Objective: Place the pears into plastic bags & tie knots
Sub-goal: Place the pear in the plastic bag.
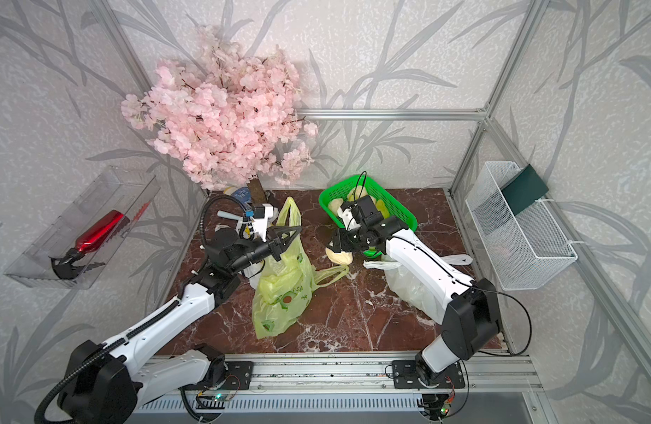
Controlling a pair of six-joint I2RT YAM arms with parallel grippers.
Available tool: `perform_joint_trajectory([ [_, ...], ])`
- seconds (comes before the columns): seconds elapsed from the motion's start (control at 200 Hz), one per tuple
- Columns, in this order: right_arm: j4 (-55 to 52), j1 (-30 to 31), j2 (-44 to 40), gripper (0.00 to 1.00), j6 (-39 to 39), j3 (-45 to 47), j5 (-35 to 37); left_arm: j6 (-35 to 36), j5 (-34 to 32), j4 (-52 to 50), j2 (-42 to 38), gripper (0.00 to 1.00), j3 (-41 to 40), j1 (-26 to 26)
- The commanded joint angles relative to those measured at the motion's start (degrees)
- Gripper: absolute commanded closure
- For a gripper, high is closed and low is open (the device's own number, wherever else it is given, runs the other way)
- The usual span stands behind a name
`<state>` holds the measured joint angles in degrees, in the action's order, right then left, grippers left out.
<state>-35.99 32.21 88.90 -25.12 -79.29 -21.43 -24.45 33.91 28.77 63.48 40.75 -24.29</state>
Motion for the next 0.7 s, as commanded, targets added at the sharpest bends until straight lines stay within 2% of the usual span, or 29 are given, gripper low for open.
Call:
perform_joint_trajectory([
  [0.0, 2.5, 4.6, 3.0, 0.91, -2.8, -2.6, -4.2, -3.1, 4.0, 5.4, -1.1, 1.0, 0.4, -0.1],
  [0.145, 15.0, 7.9, 10.5, 0.93, -10.7, -0.3, -12.6, -5.1, 6.2, 6.3, 0.2, 1.0, 2.9, -0.3],
  [0.195, 20.9, 8.9, 13.4, 0.93, -15.3, 0.6, -18.1, -5.7, 6.4, 7.3, 0.8, 1.0, 4.0, -0.7],
  [0.28, 37.5, 9.5, 17.4, 0.94, -25.3, 4.6, -28.3, -7.3, 6.4, 10.4, 2.8, 1.0, 6.3, -2.0],
  [0.36, 53.8, 8.8, 19.5, 0.95, -36.4, 8.7, -32.2, -8.3, 5.9, 13.5, 5.3, 1.0, 8.2, -4.3],
  [0.42, 59.9, 8.6, 20.2, 0.96, -40.8, 9.7, -32.4, -8.5, 4.9, 15.2, 7.1, 1.0, 9.4, -5.8],
  [0.485, 60.3, 8.7, 20.3, 0.96, -42.0, 9.3, -31.2, -9.7, 4.4, 18.1, 9.5, 1.0, 10.5, -6.9],
  [0.625, 63.9, 5.8, 19.6, 0.95, -49.7, 14.2, -22.4, -11.1, 3.5, 22.4, 13.7, 1.0, 12.3, -9.1],
  [0.695, 57.9, 3.9, 17.7, 0.97, -47.1, 15.5, -18.1, -11.4, 3.3, 23.6, 14.6, 1.0, 12.6, -10.0],
])
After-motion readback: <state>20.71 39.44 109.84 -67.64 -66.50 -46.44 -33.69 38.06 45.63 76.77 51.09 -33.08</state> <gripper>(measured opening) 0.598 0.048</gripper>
